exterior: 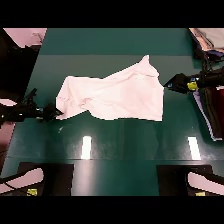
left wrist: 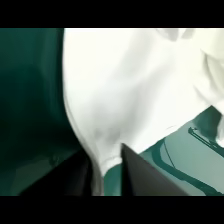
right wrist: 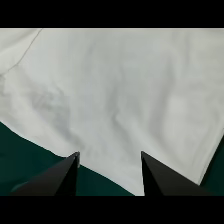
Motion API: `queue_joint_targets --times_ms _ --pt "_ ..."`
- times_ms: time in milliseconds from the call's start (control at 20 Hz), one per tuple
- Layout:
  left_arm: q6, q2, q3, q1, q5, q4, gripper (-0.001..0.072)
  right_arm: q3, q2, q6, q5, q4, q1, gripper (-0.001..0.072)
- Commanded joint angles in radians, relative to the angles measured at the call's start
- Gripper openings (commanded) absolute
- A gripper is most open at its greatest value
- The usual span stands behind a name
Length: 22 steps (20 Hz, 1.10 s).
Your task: Fold the shirts.
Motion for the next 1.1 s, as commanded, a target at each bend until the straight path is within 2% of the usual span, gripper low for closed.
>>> queue_joint_targets --times_ms 0,200,550,750,1000,1050 --pt "0.005 -0.007 0.035 -0.041 0.001 -0.013 0.0032 -0.006 0.0 0.002 0.032 -0.004 -0.035 0.0445" --pt "0.005 0.001 0.166 -0.041 -0.077 -0.016 0.0023 -0.132 0.0 0.002 0.074 -0.005 -0.14 0.0446" --pt "0.005 0.017 0.26 -0.041 -0.114 -0.069 0.0023 -0.438 -0.001 0.001 -0.123 0.01 -0.21 0.0446" --pt "0.005 0.017 0.26 -0.041 -0.115 -0.069 0.0023 -0.452 -0.014 0.0 -0.143 0.006 -0.156 0.0445" --pt "0.005 0.017 0.26 -0.041 -0.13 -0.069 0.0023 -0.369 -0.124 0.001 -0.139 0.007 -0.017 0.0439" --pt "0.006 0.017 0.26 -0.041 -0.138 -0.068 0.0023 -0.354 -0.133 0.001 -0.139 0.003 0.002 0.0362"
